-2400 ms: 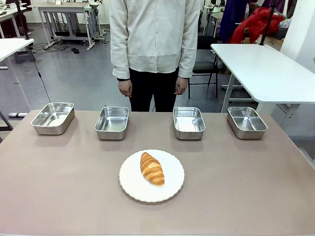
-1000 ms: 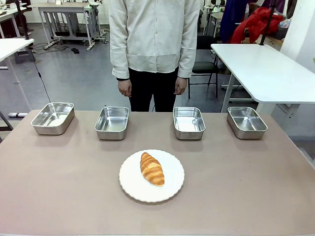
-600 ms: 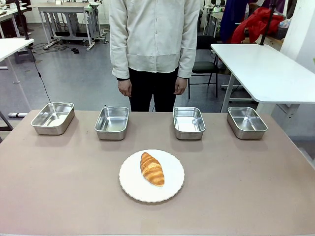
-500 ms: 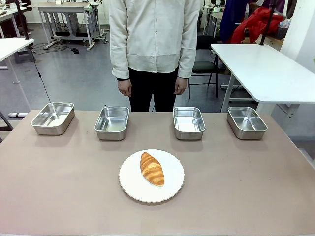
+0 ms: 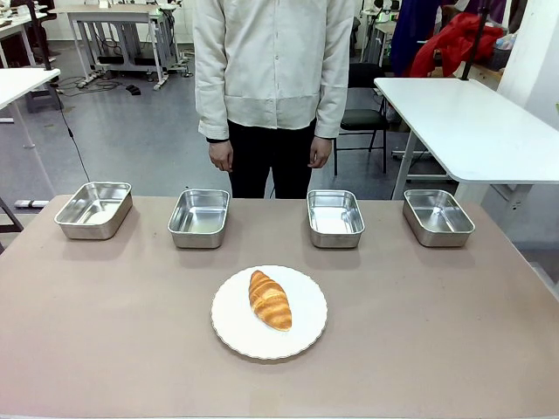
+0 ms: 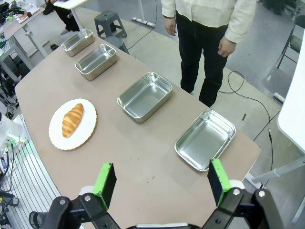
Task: Place the bread in the container.
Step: Place the Butter Roll into the Airtight Container indicated by the human.
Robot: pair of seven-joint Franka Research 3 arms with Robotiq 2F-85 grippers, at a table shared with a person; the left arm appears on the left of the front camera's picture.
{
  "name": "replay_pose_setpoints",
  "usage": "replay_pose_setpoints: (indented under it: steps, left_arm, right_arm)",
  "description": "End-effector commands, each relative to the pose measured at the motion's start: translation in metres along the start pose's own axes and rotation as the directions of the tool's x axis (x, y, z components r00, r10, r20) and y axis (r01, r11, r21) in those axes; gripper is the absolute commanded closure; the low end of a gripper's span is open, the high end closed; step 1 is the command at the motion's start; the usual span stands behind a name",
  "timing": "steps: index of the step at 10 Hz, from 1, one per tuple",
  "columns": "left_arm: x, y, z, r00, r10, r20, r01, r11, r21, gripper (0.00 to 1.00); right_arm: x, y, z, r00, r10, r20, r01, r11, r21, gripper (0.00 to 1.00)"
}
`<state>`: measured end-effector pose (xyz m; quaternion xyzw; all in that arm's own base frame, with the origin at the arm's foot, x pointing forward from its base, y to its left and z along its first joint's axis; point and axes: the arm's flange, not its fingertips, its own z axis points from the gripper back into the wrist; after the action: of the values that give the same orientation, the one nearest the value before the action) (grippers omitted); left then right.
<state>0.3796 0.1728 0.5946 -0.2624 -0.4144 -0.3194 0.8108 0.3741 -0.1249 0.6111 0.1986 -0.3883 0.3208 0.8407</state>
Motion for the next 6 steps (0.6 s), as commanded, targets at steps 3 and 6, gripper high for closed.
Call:
replay_pose_setpoints:
  steps: [3,6]
  left_arm:
    - [0.0017,0.0008,-0.0011,1.000,-0.015,0.018,0.016,1.000,-0.008,0.00]
    - [0.0017,0.0008,-0.0011,1.000,-0.015,0.018,0.016,1.000,-0.008,0.00]
  right_arm:
    - [0.0011,-0.0016,0.0003,1.000,0.018,0.021,-0.018,1.000,0.010,0.00]
    - [0.0011,-0.0016,0.0003,1.000,0.018,0.021,-0.018,1.000,0.010,0.00]
